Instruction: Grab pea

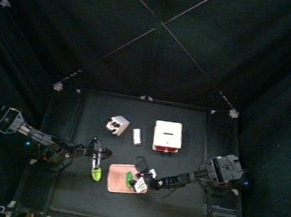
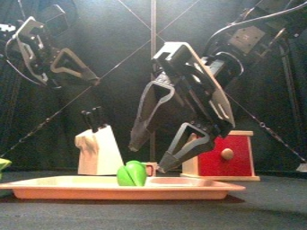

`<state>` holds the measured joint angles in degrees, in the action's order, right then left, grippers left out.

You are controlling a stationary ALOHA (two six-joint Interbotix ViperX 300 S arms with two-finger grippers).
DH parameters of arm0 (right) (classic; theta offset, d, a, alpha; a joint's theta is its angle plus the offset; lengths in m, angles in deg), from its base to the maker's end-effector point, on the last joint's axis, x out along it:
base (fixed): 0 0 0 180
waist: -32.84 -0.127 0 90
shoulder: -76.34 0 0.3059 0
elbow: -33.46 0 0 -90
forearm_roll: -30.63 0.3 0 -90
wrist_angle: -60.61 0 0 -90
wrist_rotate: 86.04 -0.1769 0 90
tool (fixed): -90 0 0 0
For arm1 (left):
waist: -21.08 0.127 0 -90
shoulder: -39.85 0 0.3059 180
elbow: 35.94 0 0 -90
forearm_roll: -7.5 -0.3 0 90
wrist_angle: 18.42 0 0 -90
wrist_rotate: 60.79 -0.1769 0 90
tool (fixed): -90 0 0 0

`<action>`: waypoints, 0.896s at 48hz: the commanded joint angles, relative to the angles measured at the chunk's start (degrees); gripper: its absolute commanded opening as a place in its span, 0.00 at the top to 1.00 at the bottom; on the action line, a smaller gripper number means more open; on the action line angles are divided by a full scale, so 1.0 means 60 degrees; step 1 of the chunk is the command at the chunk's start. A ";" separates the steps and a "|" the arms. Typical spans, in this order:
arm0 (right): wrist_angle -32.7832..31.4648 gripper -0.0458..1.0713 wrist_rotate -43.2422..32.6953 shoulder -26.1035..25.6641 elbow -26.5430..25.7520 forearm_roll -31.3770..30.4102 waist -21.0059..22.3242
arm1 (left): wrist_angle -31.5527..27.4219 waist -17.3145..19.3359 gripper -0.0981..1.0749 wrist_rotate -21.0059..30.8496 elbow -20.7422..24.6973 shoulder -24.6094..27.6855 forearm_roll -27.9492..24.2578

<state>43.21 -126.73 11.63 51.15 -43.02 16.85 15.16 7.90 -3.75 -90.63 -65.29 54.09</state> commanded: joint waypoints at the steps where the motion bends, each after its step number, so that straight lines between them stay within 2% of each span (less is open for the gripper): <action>1: -0.0015 0.12 0.0015 -0.0454 -0.0176 0.0073 -0.0015 | 0.0073 0.0044 0.59 0.0000 0.0117 -0.0029 -0.0044; 22: -0.0117 0.12 0.0015 -0.0322 -0.0557 0.0996 0.0044 | 0.0059 0.0088 0.59 0.0029 0.0088 -0.0029 -0.0044; 43: -0.1787 0.12 0.0059 -0.0278 -0.0894 0.1758 -0.0015 | 0.0044 0.0059 0.59 0.0044 0.0073 -0.0029 0.0059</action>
<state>34.33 -126.55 11.98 46.75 -32.74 16.76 15.16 8.25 -3.48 -90.80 -65.29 54.26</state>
